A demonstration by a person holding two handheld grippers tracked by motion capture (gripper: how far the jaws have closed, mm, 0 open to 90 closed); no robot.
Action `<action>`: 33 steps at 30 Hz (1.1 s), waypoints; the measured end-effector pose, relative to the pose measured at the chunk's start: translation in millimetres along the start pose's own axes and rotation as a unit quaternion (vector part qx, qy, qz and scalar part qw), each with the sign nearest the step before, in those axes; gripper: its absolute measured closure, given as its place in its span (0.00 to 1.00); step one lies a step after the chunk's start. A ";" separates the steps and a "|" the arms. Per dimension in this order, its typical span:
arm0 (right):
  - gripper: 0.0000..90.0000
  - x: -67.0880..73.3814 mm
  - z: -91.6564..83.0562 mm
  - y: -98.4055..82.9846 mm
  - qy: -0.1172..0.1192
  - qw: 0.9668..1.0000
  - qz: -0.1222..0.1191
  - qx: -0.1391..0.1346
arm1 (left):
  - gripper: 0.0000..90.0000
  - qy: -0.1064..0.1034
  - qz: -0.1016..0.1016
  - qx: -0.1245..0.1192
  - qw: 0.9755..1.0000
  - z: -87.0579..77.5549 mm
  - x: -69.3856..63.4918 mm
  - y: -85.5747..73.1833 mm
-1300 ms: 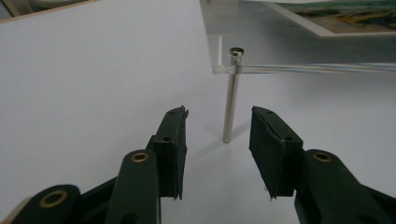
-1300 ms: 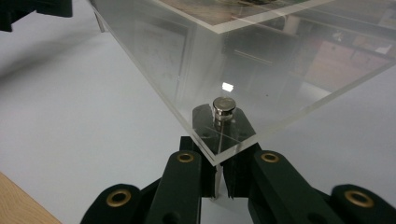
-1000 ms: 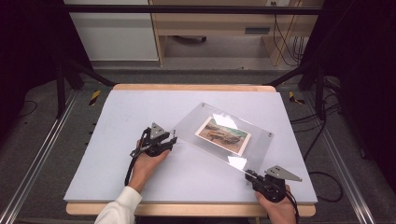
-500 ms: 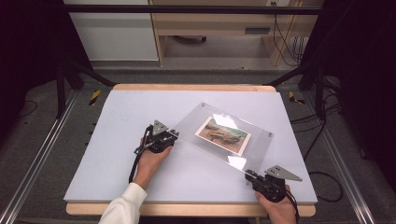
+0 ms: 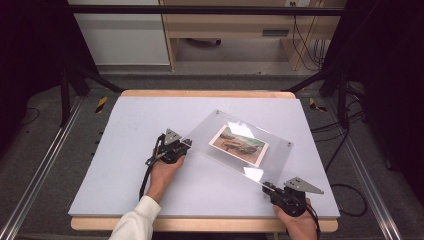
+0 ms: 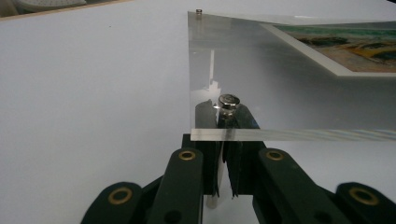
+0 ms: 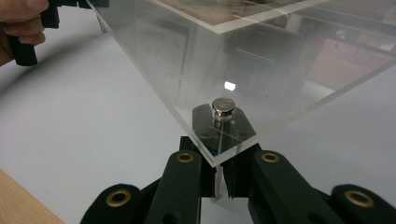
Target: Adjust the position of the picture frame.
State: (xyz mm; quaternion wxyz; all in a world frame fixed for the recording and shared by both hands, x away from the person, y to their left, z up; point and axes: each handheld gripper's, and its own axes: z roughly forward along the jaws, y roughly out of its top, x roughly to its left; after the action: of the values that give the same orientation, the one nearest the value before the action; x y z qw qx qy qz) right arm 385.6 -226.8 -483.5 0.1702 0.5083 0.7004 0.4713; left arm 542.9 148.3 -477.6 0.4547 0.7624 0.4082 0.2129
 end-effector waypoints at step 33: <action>0.92 1.2 -2.8 9.2 -0.018 0.999 -0.007 -0.031 | 0.93 -0.011 -0.011 0.012 1.000 -6.5 0.0 15.7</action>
State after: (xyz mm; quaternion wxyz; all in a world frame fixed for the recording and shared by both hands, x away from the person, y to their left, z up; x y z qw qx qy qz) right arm 388.2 -226.8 -474.2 0.2020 0.5059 0.6858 0.4826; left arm 545.1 147.6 -460.7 0.4522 0.7656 0.4141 0.1948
